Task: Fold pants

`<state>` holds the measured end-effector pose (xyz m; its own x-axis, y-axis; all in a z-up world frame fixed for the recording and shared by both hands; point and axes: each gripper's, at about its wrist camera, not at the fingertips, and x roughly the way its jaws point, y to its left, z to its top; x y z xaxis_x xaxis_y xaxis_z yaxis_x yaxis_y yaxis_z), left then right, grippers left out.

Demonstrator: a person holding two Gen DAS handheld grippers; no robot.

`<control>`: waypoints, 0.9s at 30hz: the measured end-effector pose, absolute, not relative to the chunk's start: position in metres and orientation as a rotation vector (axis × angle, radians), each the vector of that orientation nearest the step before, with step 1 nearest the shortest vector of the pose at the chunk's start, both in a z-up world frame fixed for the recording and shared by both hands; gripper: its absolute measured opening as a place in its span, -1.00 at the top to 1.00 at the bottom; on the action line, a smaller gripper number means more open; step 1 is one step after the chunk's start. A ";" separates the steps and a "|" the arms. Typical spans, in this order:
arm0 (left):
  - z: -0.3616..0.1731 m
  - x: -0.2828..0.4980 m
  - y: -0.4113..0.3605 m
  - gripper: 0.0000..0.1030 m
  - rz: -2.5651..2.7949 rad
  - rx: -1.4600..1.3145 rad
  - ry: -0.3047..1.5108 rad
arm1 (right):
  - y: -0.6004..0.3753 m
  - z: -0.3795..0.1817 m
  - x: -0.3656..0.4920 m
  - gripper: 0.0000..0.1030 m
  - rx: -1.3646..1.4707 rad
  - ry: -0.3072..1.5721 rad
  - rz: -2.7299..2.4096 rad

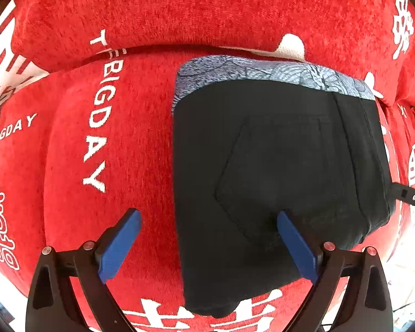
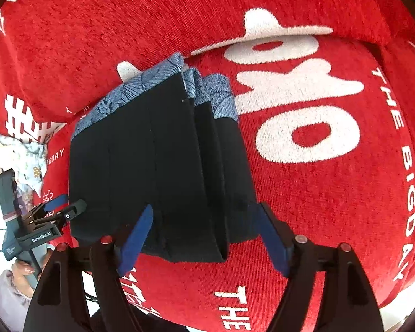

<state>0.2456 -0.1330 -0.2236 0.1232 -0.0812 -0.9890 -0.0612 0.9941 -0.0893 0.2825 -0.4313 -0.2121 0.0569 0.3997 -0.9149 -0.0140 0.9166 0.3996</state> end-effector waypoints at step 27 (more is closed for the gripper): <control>-0.272 0.298 -0.098 -0.92 -0.293 -0.425 1.497 | -0.458 -0.267 0.330 -0.62 0.550 1.567 0.562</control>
